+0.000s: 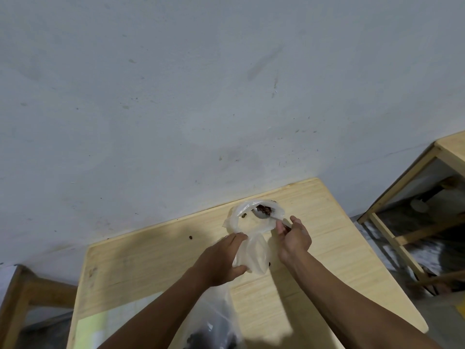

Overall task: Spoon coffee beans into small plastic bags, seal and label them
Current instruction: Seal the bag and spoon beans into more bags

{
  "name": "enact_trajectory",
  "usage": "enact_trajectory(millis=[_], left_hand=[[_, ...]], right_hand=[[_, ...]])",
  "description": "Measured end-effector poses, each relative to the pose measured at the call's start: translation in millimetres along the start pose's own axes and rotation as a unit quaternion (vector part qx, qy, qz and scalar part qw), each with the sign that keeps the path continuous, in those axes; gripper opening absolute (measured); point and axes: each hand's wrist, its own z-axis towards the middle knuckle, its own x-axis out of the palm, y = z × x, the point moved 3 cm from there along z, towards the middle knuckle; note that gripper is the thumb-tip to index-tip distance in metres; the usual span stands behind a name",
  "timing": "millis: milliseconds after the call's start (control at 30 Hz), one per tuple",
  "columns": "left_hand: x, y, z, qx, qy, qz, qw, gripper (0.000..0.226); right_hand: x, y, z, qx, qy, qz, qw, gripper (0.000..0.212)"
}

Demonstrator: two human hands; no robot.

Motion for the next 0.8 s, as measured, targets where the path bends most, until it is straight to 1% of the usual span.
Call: enact_trajectory(millis=[100, 200, 400, 567, 700, 800], left_hand=[[-5, 3, 5, -0.03, -0.037, -0.03, 0.998, 0.078], [-11, 4, 12, -0.044, -0.082, -0.044, 0.995, 0.077], [-16, 4, 15, -0.072, -0.133, -0.044, 0.987, 0.078], [-19, 7, 14, -0.086, -0.162, -0.041, 0.982, 0.075], [-19, 6, 13, -0.087, -0.167, -0.045, 0.981, 0.075], [-19, 7, 12, -0.095, -0.172, -0.041, 0.98, 0.077]], right_hand=[[2, 5, -3, -0.038, 0.028, -0.054, 0.997, 0.03], [4, 13, -9, -0.077, 0.057, -0.09, 0.991, 0.032], [6, 37, -14, -0.15, 0.065, -0.151, 0.975, 0.043], [7, 57, -25, -0.202, 0.074, -0.169, 0.962, 0.045], [10, 68, -36, -0.226, 0.073, -0.172, 0.956, 0.046], [11, 71, -43, -0.258, 0.081, -0.187, 0.945, 0.046]])
